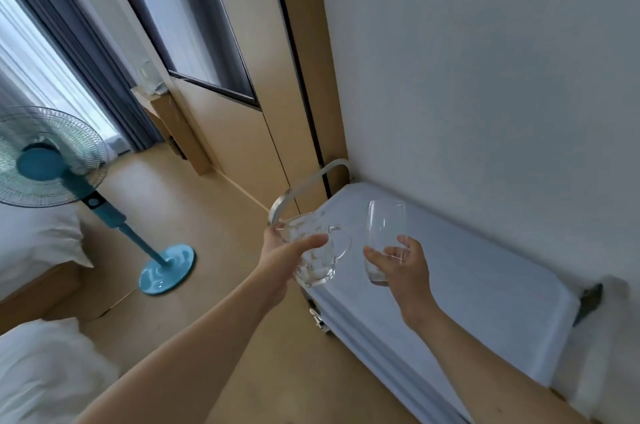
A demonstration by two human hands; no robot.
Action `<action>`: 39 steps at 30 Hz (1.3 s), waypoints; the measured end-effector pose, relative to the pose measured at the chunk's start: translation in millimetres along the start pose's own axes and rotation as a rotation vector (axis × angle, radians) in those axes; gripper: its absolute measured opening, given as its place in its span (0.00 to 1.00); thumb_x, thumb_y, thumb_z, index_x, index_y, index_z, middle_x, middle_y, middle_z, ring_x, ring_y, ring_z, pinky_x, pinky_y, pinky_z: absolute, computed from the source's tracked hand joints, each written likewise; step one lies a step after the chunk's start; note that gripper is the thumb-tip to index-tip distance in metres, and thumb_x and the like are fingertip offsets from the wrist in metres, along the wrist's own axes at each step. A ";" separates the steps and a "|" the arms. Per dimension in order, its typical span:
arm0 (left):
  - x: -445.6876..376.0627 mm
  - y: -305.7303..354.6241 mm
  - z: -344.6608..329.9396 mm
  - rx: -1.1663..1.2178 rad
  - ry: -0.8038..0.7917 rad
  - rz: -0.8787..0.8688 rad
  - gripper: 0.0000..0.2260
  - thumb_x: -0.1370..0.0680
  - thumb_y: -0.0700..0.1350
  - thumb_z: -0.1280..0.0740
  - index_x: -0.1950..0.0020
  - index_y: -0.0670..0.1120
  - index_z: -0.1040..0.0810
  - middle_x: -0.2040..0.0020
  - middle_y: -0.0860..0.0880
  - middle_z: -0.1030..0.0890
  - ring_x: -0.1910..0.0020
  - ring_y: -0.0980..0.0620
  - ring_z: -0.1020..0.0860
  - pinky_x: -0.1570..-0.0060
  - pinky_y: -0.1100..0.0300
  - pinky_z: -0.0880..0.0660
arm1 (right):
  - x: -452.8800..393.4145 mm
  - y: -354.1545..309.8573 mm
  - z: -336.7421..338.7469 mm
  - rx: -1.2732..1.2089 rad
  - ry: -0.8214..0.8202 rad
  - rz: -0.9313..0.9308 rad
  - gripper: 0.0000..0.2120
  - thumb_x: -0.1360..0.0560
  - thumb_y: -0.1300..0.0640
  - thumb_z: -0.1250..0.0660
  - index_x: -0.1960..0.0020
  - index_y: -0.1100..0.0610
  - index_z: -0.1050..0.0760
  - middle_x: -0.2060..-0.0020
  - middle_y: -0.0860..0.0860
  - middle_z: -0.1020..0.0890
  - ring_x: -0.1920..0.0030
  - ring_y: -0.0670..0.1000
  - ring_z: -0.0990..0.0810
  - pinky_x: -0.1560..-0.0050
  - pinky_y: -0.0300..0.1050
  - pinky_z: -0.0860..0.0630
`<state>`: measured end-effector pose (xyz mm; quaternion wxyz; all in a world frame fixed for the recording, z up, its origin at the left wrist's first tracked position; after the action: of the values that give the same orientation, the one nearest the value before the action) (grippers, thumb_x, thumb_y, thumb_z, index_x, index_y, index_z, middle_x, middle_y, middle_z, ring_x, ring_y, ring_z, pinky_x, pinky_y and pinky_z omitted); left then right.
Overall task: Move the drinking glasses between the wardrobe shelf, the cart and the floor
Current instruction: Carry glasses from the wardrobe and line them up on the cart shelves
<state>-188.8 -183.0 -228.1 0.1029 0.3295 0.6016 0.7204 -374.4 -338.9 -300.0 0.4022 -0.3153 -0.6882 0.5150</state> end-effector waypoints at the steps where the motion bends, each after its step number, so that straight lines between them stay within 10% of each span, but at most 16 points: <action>1: -8.4 -1.0 -3.8 -0.019 -0.002 0.003 0.45 0.43 0.49 0.13 0.32 0.52 0.32 0.40 0.47 0.20 0.43 0.43 0.18 0.43 0.42 0.20 | -6.0 2.5 1.3 -0.001 0.008 -0.011 0.37 0.35 0.46 0.17 0.33 0.46 0.33 0.44 0.49 0.23 0.44 0.51 0.19 0.48 0.50 0.19; 6: -57.0 -4.3 -25.0 -0.124 -0.051 0.002 0.47 0.46 0.49 0.14 0.32 0.54 0.34 0.41 0.50 0.24 0.43 0.47 0.22 0.45 0.49 0.23 | -32.3 5.3 5.6 0.025 0.064 -0.023 0.42 0.43 0.39 0.19 0.34 0.44 0.32 0.45 0.47 0.22 0.47 0.46 0.19 0.63 0.33 0.23; 14: -140.7 -10.8 -34.9 -0.328 -0.058 -0.030 0.49 0.52 0.57 0.15 0.36 0.57 0.35 0.40 0.52 0.25 0.43 0.50 0.24 0.43 0.48 0.23 | -77.5 14.9 3.6 0.065 0.183 -0.042 0.42 0.47 0.38 0.18 0.37 0.41 0.30 0.45 0.48 0.22 0.46 0.48 0.18 0.47 0.57 0.17; 22: -257.5 -1.1 -66.1 -0.651 -0.325 -0.123 0.48 0.44 0.51 0.14 0.29 0.52 0.35 0.38 0.55 0.28 0.41 0.51 0.26 0.57 0.60 0.26 | -135.9 22.9 -24.8 0.063 0.348 -0.061 0.41 0.47 0.40 0.17 0.38 0.42 0.30 0.44 0.48 0.22 0.45 0.49 0.18 0.51 0.57 0.16; 30: -348.1 2.7 -110.0 -1.040 -0.525 -0.346 0.49 0.41 0.50 0.15 0.26 0.52 0.36 0.30 0.53 0.27 0.32 0.48 0.29 0.43 0.55 0.25 | -192.4 45.1 -46.0 0.013 0.475 -0.118 0.35 0.41 0.50 0.14 0.40 0.40 0.29 0.43 0.50 0.22 0.43 0.50 0.19 0.50 0.61 0.16; 39: -419.4 -13.1 -144.8 -0.950 -0.536 -0.273 0.46 0.39 0.41 0.17 0.26 0.47 0.36 0.28 0.47 0.34 0.35 0.47 0.30 0.47 0.58 0.30 | -221.3 73.1 -57.7 -0.002 0.610 -0.183 0.40 0.45 0.46 0.16 0.36 0.43 0.29 0.44 0.48 0.21 0.43 0.50 0.19 0.45 0.63 0.19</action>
<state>40.8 -523.7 -396.0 0.4815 0.3374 0.2011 0.7835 -216.5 -480.6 -412.6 0.6346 -0.3923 -0.5617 0.3577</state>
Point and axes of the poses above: each hand's wrist, its own x-axis away from the middle knuckle, its own z-axis out of the back of the hand, y = z × x, the point moved 8 cm from there along -x, towards the middle knuckle
